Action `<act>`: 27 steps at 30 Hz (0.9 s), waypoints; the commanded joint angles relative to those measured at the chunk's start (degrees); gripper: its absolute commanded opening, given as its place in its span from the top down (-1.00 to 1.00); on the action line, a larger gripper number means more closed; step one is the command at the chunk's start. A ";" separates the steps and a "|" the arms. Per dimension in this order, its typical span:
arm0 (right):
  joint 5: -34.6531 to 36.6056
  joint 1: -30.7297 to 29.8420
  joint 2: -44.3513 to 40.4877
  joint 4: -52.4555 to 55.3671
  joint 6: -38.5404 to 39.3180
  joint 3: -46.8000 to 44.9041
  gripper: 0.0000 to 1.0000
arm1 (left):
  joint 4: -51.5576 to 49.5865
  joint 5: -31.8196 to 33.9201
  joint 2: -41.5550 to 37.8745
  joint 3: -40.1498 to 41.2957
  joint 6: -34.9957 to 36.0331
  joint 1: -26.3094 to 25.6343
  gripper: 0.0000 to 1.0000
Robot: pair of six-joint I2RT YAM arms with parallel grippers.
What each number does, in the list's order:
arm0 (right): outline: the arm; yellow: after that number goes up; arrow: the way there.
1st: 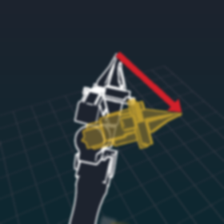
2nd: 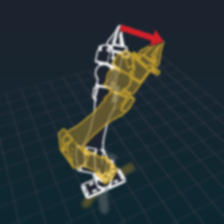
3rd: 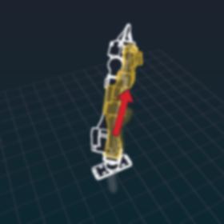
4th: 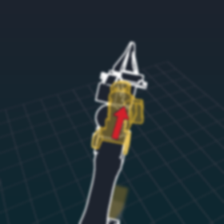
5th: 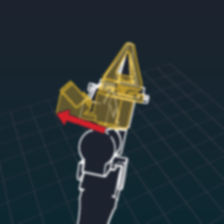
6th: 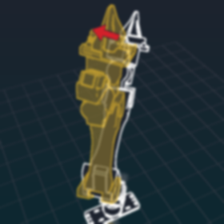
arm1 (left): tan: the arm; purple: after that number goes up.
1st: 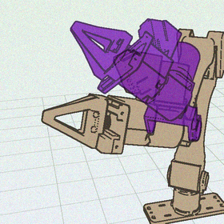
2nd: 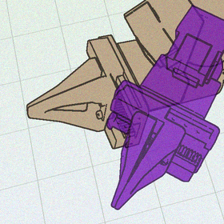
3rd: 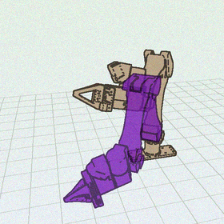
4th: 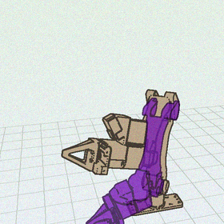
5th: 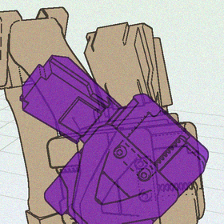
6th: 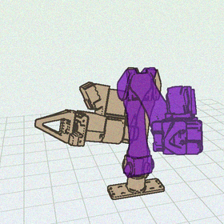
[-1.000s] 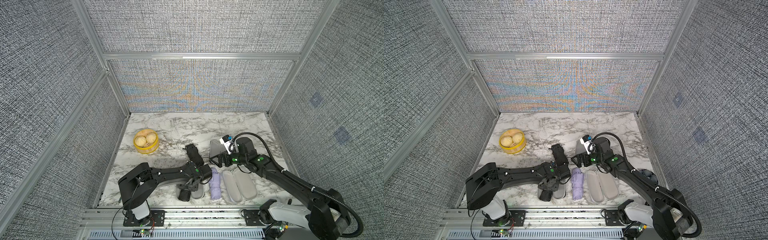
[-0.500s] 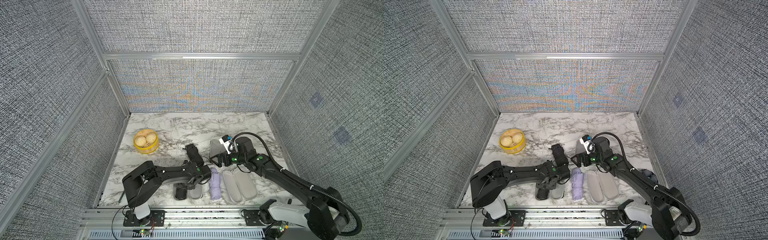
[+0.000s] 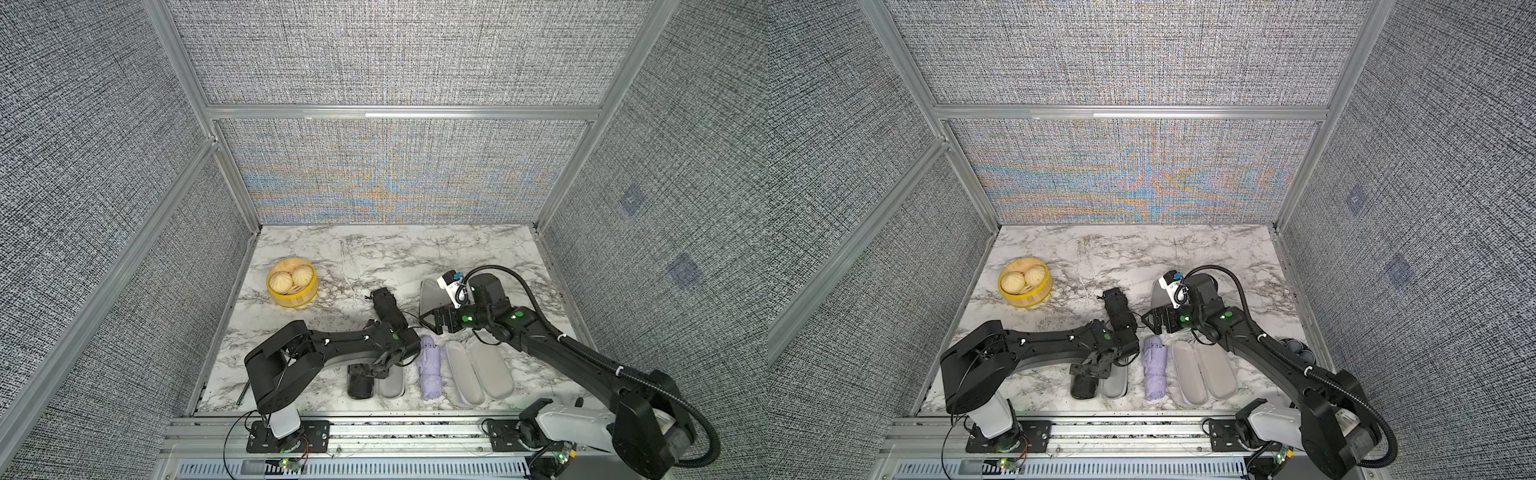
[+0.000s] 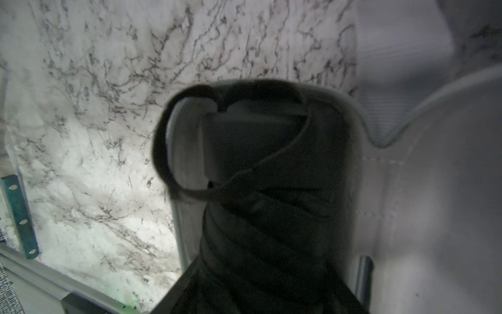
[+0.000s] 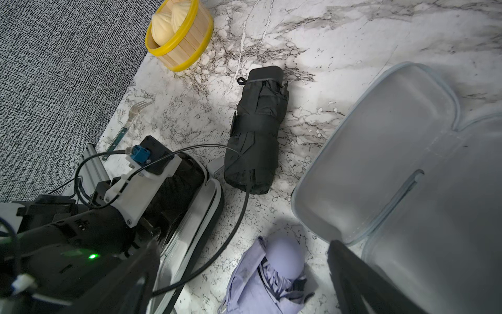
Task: Put umbrellas into zippered umbrella sleeves
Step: Place the umbrella in the umbrella sleeve.
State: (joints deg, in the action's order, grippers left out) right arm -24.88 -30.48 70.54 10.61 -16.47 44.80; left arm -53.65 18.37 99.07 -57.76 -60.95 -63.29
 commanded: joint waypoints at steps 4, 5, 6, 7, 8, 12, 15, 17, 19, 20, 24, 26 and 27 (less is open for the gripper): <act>-1.22 -1.03 -0.19 -0.53 -1.11 0.92 -0.98 | 0.08 1.22 -2.71 -0.05 1.67 0.00 -0.51; -1.07 -1.28 -0.12 -0.43 -1.13 0.91 -0.97 | 0.62 1.45 -3.66 0.34 2.11 0.05 -0.54; -0.85 -1.54 0.01 -0.40 -1.26 1.05 -0.97 | 0.98 1.57 -4.58 0.88 2.32 0.09 -0.60; -0.46 -1.90 0.27 -0.20 -1.37 1.06 -0.97 | 1.38 1.74 -5.71 1.42 2.59 0.19 -0.62; -0.18 -2.20 0.52 -0.05 -1.45 1.13 -0.97 | 1.63 1.92 -6.56 1.81 2.90 0.26 -0.65; 1.38 -4.15 0.71 1.23 -1.68 0.40 -0.80 | 7.15 1.64 -10.68 6.79 5.14 1.80 -0.68; 3.21 -6.43 -0.48 1.91 -2.45 -1.22 -0.53 | 16.32 -0.78 -14.80 13.30 7.60 4.38 -0.56; 5.37 -8.59 -1.07 2.59 -2.79 -1.60 -0.40 | 22.17 -2.34 -18.62 17.25 8.80 4.81 -0.46; 6.90 -10.16 -0.66 3.51 -3.06 -1.47 -0.19 | 26.84 -3.92 -23.17 20.18 10.34 4.93 -0.39; 7.09 -10.81 -0.14 3.67 -3.25 -1.60 -0.11 | 28.28 -4.40 -25.08 21.22 10.56 5.02 -0.38; 6.47 -14.34 3.43 2.84 -3.26 -0.59 0.00 | 32.75 -4.58 -30.32 24.57 12.56 5.09 -0.50; 7.42 -16.01 4.55 2.70 -3.89 -0.17 0.03 | 31.05 -3.57 -31.35 24.62 12.42 5.13 -0.59; 8.18 -16.93 4.78 2.50 -4.15 -0.21 0.05 | 29.90 -2.80 -32.16 24.98 11.81 5.17 -0.61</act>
State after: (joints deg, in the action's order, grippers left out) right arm -18.35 -45.95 74.72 13.41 -19.66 43.99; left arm -25.34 14.66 68.16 -33.19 -49.82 -58.24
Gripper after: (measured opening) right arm 0.479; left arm 0.805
